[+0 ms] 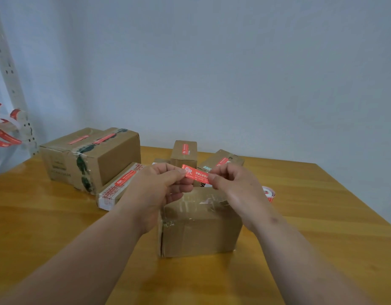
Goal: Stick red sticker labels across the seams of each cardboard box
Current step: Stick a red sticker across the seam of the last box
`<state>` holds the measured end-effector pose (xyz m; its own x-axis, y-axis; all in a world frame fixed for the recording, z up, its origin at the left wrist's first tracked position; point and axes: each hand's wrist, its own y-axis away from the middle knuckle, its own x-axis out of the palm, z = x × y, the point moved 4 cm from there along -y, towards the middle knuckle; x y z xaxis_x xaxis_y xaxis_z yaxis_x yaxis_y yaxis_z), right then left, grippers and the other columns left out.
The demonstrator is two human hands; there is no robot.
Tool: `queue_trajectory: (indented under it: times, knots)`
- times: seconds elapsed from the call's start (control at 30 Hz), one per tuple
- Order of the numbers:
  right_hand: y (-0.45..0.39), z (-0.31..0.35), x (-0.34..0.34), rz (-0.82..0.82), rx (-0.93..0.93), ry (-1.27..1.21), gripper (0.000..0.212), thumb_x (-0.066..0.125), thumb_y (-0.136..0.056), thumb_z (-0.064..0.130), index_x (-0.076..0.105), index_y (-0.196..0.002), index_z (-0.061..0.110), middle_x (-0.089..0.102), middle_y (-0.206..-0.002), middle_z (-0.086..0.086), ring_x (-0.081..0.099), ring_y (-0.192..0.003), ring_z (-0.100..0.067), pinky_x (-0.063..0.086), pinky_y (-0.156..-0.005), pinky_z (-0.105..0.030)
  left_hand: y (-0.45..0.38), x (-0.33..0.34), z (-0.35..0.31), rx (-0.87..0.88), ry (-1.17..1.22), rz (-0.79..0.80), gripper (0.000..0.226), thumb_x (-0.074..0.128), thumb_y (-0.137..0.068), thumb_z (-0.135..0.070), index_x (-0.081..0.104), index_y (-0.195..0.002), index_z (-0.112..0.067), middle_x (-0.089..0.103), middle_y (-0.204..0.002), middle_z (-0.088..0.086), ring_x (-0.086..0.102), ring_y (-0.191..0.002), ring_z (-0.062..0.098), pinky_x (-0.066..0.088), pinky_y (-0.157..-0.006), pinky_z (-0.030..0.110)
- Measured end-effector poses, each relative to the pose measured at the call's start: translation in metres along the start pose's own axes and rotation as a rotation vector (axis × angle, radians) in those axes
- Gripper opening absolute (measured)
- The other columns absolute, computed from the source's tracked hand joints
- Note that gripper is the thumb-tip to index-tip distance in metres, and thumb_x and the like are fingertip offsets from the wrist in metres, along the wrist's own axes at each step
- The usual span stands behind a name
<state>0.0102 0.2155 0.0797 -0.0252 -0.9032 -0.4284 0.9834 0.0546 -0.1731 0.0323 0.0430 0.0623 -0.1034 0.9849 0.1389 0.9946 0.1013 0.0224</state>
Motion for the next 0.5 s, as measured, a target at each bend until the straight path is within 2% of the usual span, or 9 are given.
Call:
queue_trajectory:
  times: [0.07,0.13,0.23,0.3,0.37,0.43,0.5]
  knots:
    - [-0.001,-0.002,0.001,0.012,0.011,-0.015,0.007,0.066,-0.090,0.022,0.071,-0.086,0.023,0.069,-0.079,0.000,0.058,-0.071,-0.013,0.042,-0.061,-0.023,0.000,0.000,0.000,-0.011,-0.001,0.002,0.016,0.059,-0.094,-0.015,0.066,-0.100,-0.002,0.075,-0.085,0.011,0.071,-0.080,0.019,0.053,-0.074,0.033]
    - [-0.002,-0.003,-0.001,0.009,0.012,0.002,0.009,0.065,-0.091,0.021,0.071,-0.085,0.023,0.068,-0.078,0.000,0.056,-0.069,-0.012,0.042,-0.060,-0.023,0.001,-0.003,-0.001,0.014,-0.110,-0.057,0.014,0.062,-0.093,-0.016,0.069,-0.094,-0.004,0.075,-0.081,0.009,0.070,-0.079,0.018,0.052,-0.070,0.030]
    - [-0.005,-0.005,-0.001,0.033,-0.018,0.100,0.012,0.064,-0.091,0.021,0.071,-0.083,0.025,0.066,-0.077,0.006,0.055,-0.070,-0.007,0.037,-0.058,-0.020,0.003,-0.007,-0.005,0.158,-0.521,-0.175,0.019,0.067,-0.088,-0.020,0.067,-0.072,-0.010,0.066,-0.063,0.005,0.058,-0.064,0.013,0.046,-0.060,0.025]
    - [-0.008,-0.007,0.001,0.065,-0.036,0.174,0.013,0.065,-0.090,0.019,0.072,-0.082,0.025,0.065,-0.076,0.012,0.054,-0.069,-0.002,0.035,-0.058,-0.018,0.005,-0.003,-0.006,0.234,-0.741,-0.171,0.029,0.066,-0.087,-0.021,0.058,-0.059,-0.016,0.053,-0.050,-0.004,0.049,-0.051,0.008,0.046,-0.055,0.023]
    - [-0.010,-0.010,0.003,0.097,-0.040,0.254,0.013,0.064,-0.090,0.018,0.072,-0.082,0.024,0.066,-0.081,0.013,0.052,-0.067,-0.002,0.034,-0.057,-0.018,0.005,0.001,-0.007,0.278,-0.902,-0.168,0.035,0.065,-0.085,-0.020,0.054,-0.053,-0.020,0.051,-0.048,-0.008,0.050,-0.048,0.007,0.041,-0.049,0.020]
    - [-0.012,-0.012,0.004,0.124,-0.027,0.338,0.011,0.063,-0.090,0.019,0.071,-0.088,0.027,0.067,-0.090,0.010,0.054,-0.074,-0.004,0.038,-0.059,-0.019,0.002,0.004,-0.006,0.294,-1.010,-0.155,0.035,0.064,-0.083,-0.020,0.053,-0.050,-0.022,0.053,-0.051,-0.007,0.053,-0.050,0.010,0.040,-0.047,0.020]
    - [-0.014,-0.013,0.004,0.142,0.000,0.410,0.012,0.064,-0.088,0.022,0.066,-0.094,0.033,0.065,-0.097,0.009,0.059,-0.091,-0.010,0.047,-0.072,-0.024,0.000,0.006,-0.003,0.287,-1.058,-0.126,0.034,0.062,-0.083,-0.020,0.054,-0.049,-0.021,0.053,-0.057,-0.004,0.054,-0.054,0.013,0.050,-0.052,0.025]
